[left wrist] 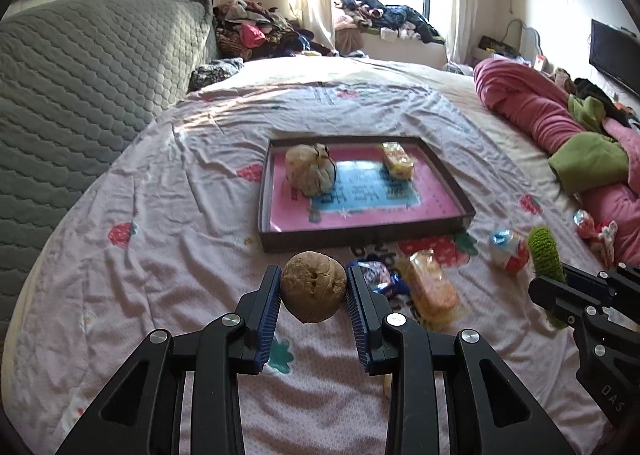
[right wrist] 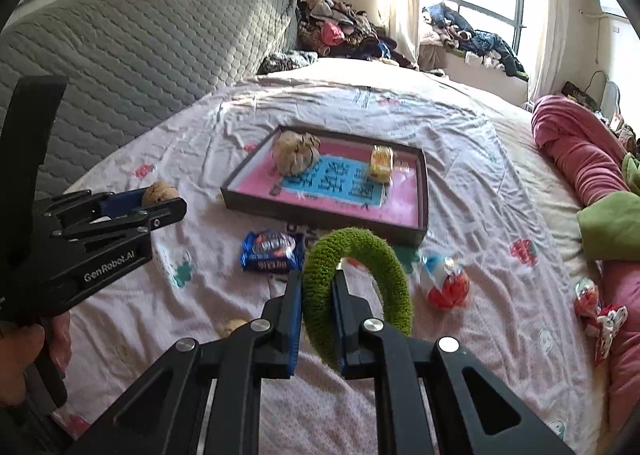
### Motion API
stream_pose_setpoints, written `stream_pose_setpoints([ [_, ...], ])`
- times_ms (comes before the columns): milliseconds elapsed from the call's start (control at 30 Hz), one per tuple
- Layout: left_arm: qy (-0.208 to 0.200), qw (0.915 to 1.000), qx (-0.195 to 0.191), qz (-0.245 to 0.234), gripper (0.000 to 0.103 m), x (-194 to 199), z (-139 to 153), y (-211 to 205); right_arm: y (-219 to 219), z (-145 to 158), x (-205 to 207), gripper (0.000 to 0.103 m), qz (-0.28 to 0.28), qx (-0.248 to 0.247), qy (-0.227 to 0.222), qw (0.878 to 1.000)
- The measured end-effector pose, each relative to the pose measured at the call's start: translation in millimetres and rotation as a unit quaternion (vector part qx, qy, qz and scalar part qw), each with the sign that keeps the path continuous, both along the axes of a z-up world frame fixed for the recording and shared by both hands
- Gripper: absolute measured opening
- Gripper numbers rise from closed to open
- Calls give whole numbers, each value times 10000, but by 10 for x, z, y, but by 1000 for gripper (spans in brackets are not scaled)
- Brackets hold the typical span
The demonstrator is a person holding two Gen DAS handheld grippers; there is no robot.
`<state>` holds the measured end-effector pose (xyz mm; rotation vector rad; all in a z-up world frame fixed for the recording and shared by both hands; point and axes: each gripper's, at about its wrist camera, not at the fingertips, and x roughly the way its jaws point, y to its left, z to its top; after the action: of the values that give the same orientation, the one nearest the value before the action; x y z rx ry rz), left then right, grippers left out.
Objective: Organize objects
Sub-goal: 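Carry the walnut with left tool while right tool carries the green ring toward the tray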
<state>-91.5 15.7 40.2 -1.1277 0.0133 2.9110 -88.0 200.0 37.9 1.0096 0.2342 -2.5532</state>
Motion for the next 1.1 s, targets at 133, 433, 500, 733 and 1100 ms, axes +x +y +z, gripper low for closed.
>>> stream_pose_setpoints([
  [133, 67, 9999, 80, 56, 34, -14, 138, -19, -45, 165, -1, 14, -1, -82, 146, 9999],
  [433, 346, 9994, 55, 41, 34, -58, 419, 43, -64, 546, -70, 14, -78, -310, 521, 9981],
  [500, 377, 9993, 55, 32, 34, -87, 468, 53, -65, 632, -97, 14, -83, -353, 603, 9975],
  [733, 528, 9986, 13, 7, 34, -292, 658, 101, -95, 846, -234, 14, -59, -366, 844, 9957],
  [1100, 609, 9981, 41, 17, 34, -765, 752, 152, -162, 900, -683, 14, -44, -471, 960, 9943],
])
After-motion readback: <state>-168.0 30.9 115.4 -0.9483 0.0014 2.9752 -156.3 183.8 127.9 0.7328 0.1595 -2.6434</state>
